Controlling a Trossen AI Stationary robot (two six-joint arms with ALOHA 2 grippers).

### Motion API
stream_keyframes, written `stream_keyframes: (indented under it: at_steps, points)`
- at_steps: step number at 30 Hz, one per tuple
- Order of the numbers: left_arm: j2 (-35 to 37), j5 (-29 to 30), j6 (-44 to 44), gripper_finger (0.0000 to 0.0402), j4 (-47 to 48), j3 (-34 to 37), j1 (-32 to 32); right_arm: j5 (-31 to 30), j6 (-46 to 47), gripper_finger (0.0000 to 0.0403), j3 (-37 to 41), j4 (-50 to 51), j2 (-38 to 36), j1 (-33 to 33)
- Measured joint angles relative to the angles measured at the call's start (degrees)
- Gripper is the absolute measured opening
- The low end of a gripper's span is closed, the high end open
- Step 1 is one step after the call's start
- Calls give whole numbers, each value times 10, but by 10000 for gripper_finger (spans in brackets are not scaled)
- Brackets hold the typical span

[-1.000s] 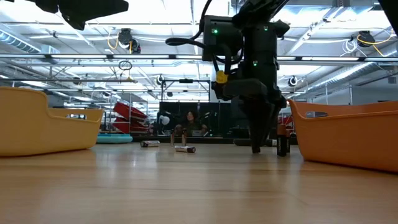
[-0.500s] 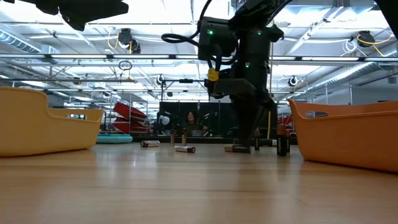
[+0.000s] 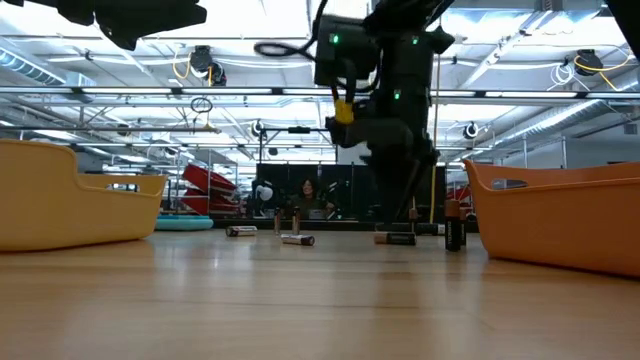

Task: Sort batteries
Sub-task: Put the black battery into the orange bin

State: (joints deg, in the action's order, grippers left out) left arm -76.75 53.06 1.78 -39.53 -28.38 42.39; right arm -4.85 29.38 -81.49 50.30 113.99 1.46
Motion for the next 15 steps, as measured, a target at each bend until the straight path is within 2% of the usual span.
stream_keyframes:
  at_steps: [3,6,11,15]
  points:
    - [0,0,-3,184,0,0,0,-12,-16,170,0,-2,15,-16]
    - [0,0,-6,184,2,0,0,-17,-31,170,0,-6,32,-23]
    - [0,0,-8,184,14,-1,0,6,-43,155,-4,-8,63,-34]
    - [0,0,-14,184,20,-1,0,14,-43,124,-5,-11,74,-34]
